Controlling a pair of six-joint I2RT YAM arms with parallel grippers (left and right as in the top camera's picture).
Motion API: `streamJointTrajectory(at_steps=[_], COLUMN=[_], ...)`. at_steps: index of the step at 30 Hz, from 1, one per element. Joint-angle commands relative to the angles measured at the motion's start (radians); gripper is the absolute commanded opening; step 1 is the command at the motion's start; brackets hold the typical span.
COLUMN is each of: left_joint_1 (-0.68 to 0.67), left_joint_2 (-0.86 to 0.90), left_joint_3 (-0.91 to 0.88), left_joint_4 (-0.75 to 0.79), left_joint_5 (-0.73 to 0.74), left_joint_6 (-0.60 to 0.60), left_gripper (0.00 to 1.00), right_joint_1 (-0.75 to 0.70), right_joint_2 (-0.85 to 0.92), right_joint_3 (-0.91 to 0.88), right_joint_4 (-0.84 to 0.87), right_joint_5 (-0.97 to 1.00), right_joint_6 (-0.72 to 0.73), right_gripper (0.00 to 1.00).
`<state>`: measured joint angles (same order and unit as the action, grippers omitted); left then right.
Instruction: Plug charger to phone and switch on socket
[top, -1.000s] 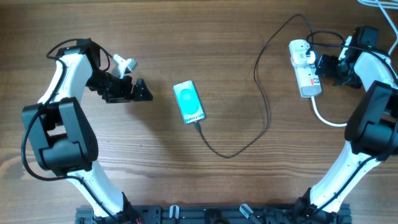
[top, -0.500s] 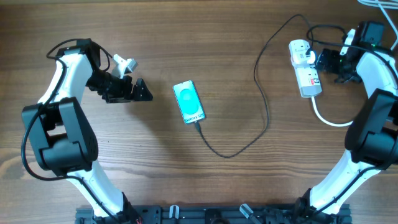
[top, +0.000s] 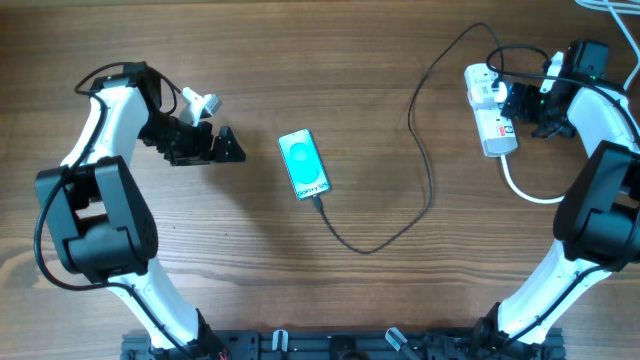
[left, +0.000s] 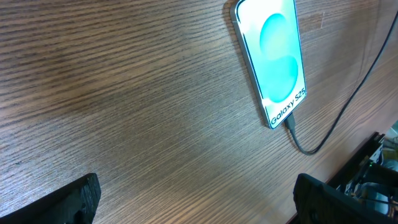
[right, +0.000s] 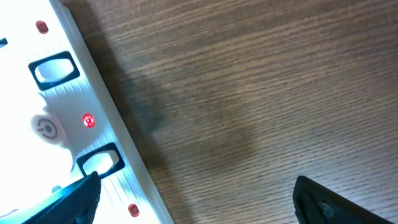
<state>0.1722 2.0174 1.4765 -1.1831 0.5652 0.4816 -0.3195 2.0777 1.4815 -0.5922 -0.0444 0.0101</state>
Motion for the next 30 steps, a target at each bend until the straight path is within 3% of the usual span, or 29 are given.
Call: streamJointTrajectory(at_steps=[1,30], left_joint_1=[0.008,0.008], left_joint_2=[0.01,0.01], left_joint_3=[-0.004,-0.004], left_joint_4=[0.003,0.003], left_joint_5=[0.001,0.001], left_joint_6=[0.009,0.009], left_gripper=[1.0,1.0], right_joint_1=[0.007,0.014], right_joint_2=[0.029,0.077], right_joint_3=[-0.005,-0.005], right_joint_4=[0.019,0.044], right_joint_5=[-0.005,-0.104], right_joint_6=[-0.011,-0.036], right_gripper=[1.0,1.0])
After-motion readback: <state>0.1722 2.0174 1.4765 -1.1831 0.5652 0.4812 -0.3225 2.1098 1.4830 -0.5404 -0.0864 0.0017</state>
